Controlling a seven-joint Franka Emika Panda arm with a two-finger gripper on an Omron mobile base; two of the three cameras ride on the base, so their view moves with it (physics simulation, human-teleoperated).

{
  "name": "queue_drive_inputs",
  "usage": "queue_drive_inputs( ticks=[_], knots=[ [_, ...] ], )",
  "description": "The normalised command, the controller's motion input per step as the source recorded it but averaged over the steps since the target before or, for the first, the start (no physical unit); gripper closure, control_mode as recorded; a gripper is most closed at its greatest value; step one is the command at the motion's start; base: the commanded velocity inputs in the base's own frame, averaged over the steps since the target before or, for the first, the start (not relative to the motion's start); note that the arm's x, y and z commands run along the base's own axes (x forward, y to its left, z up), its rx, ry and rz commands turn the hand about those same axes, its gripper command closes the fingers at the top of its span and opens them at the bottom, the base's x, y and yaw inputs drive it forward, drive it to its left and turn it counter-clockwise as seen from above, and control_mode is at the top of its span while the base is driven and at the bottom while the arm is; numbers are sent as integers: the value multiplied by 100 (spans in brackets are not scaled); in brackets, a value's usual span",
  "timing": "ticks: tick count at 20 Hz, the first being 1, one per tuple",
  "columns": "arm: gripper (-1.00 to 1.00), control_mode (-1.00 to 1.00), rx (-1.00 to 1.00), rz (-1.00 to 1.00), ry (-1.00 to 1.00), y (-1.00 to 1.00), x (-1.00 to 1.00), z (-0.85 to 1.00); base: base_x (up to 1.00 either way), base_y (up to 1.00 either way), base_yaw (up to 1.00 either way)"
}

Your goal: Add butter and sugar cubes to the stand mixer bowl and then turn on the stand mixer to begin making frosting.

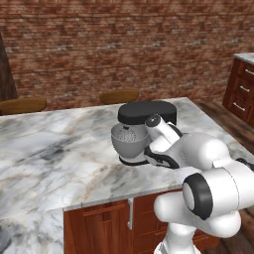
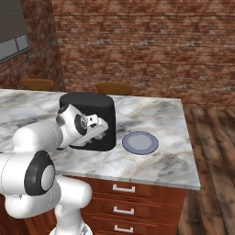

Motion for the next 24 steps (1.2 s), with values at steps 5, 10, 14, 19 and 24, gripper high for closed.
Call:
queue_drive_inputs(
  ticks=[5, 10, 14, 19, 24],
  knots=[
    [-100, -100, 0, 1, -8, 3, 8, 0, 0, 0, 0],
    [-100, -100, 0, 3, -17, 0, 0, 10, 0, 0, 0],
    [-100, -100, 0, 0, -8, 1, 13, 5, 0, 0, 0],
    [100, -100, 0, 0, 0, 6, 41, -3, 0, 0, 0],
    [100, -100, 0, 0, 0, 3, 48, -3, 0, 0, 0]
  ],
)
